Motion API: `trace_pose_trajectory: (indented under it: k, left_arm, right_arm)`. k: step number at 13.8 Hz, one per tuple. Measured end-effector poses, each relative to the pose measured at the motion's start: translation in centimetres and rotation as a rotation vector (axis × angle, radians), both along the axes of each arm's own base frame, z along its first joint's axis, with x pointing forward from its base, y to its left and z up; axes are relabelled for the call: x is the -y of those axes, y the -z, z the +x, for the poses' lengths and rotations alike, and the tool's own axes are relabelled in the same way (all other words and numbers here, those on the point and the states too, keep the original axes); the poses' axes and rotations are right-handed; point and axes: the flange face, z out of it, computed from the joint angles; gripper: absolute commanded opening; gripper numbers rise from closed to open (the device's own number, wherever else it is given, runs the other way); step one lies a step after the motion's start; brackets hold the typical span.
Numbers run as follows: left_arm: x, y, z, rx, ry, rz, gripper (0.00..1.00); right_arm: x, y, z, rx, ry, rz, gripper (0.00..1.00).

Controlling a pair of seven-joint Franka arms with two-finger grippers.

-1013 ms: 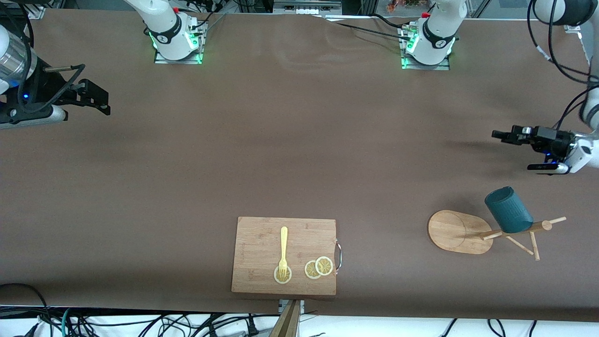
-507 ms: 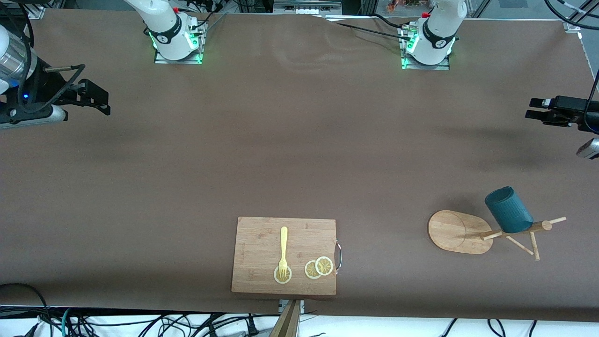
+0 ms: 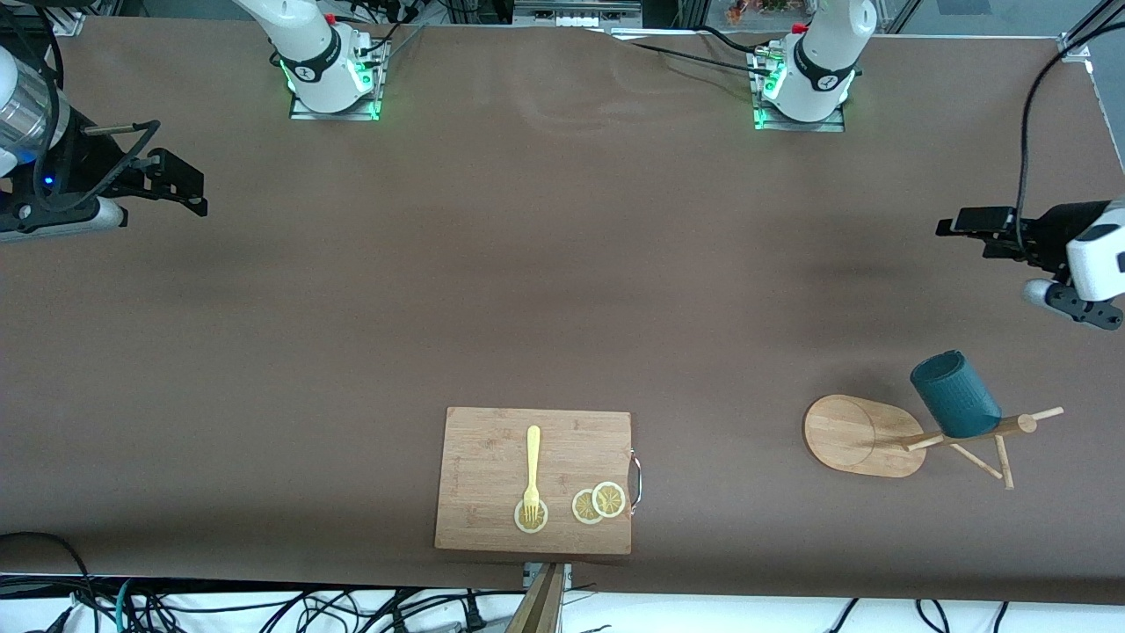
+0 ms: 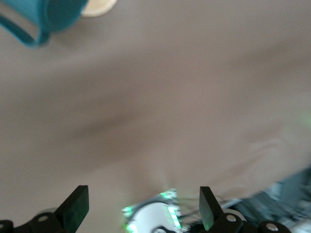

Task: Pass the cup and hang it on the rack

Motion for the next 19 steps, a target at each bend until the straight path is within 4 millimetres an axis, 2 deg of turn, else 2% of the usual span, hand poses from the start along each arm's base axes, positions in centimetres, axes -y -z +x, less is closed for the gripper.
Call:
trace_pose_trajectory:
  k: [2, 5, 8, 10, 14, 19]
  left_arm:
    - [1.7, -2.4, 0.6, 0.083, 0.043, 0.088, 1.0]
    - [1.0, -5.5, 0.9, 0.212, 0.033, 0.139, 1.0]
    - [0.0, -10.1, -0.7, 0.293, -0.043, 0.21, 1.0]
    - [0.5, -11.6, -1.9, 0.28, -0.175, 0.243, 1.0]
    - [3.7, -10.7, -1.9, 0.245, -0.21, 0.251, 1.0]
    - [4.0, -9.8, -1.5, 0.228, -0.205, 0.252, 1.0]
  right_arm:
    - [0.0, 0.0, 0.0, 0.0, 0.0, 0.0, 1.0]
    - [0.0, 0.0, 0.0, 0.0, 0.0, 0.0, 1.0]
    - [0.0, 0.0, 0.0, 0.0, 0.0, 0.0, 1.0]
    - [0.0, 0.0, 0.0, 0.0, 0.0, 0.0, 1.0]
    - [0.0, 0.0, 0.0, 0.0, 0.0, 0.0, 1.0]
    - [0.0, 0.0, 0.0, 0.0, 0.0, 0.0, 1.0]
